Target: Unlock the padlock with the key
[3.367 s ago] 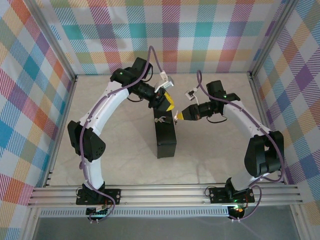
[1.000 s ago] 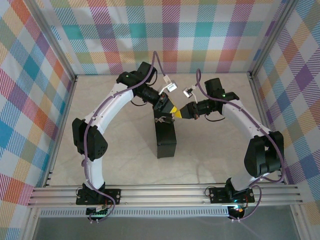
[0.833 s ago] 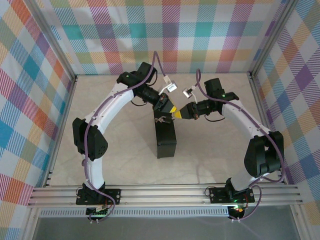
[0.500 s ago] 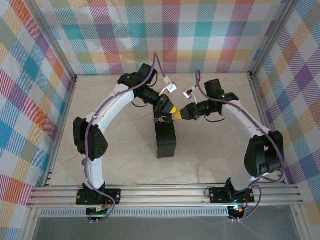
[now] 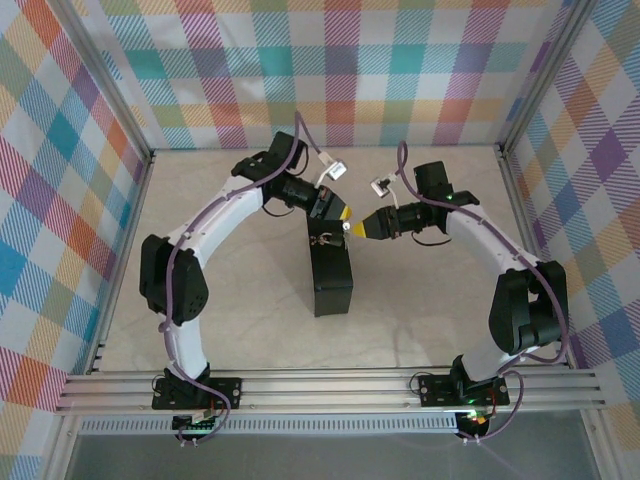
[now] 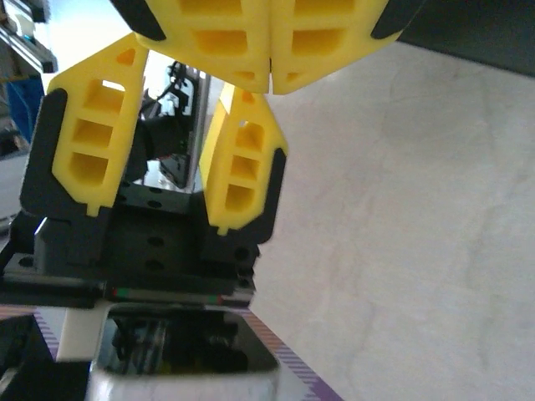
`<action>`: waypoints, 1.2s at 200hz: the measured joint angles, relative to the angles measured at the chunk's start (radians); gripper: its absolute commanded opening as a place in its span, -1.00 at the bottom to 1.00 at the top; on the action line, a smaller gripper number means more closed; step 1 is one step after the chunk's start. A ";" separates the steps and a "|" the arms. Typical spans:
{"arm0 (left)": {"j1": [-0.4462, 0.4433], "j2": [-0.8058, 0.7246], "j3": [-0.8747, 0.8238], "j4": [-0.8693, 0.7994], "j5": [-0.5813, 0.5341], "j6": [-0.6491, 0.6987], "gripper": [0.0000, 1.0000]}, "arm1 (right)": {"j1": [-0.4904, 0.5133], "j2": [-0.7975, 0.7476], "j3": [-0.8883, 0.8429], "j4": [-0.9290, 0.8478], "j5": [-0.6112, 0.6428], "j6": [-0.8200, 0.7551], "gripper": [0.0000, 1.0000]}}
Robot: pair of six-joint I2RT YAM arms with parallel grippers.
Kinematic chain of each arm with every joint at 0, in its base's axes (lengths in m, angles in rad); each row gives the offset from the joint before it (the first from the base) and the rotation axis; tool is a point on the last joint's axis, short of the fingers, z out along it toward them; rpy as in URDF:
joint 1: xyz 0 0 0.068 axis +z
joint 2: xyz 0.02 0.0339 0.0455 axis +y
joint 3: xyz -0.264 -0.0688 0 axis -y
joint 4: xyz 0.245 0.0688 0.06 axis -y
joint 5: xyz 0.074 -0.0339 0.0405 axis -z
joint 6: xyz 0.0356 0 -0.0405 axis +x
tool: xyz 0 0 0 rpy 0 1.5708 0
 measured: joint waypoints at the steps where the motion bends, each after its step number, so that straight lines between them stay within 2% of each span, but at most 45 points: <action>1: 0.002 -0.002 -0.003 0.006 -0.002 -0.003 -1.00 | 0.000 -0.001 -0.002 0.006 0.000 0.004 -0.17; 23: 0.011 -0.032 -0.036 0.104 -0.037 -0.084 -1.00 | -0.016 -0.028 -0.092 0.186 0.001 0.174 -0.11; 44: 0.012 -0.045 -0.050 0.179 -0.067 -0.151 -1.00 | -0.026 -0.058 -0.200 0.471 0.034 0.439 -0.04; 74: 0.012 -0.045 -0.056 0.269 -0.102 -0.241 -1.00 | -0.027 -0.080 -0.340 0.878 0.166 0.795 -0.04; 107: 0.012 -0.045 -0.064 0.341 -0.115 -0.321 -1.00 | -0.026 -0.046 -0.410 1.197 0.317 1.040 -0.08; 141: 0.012 -0.046 -0.076 0.366 -0.129 -0.352 -1.00 | -0.021 0.031 -0.413 1.420 0.370 1.174 -0.10; 186: 0.012 -0.049 -0.095 0.410 -0.149 -0.379 -1.00 | 0.027 0.084 -0.394 1.584 0.352 1.260 -0.11; 240: 0.012 -0.051 -0.097 0.444 -0.158 -0.401 -1.00 | 0.047 0.101 -0.391 1.719 0.318 1.335 -0.34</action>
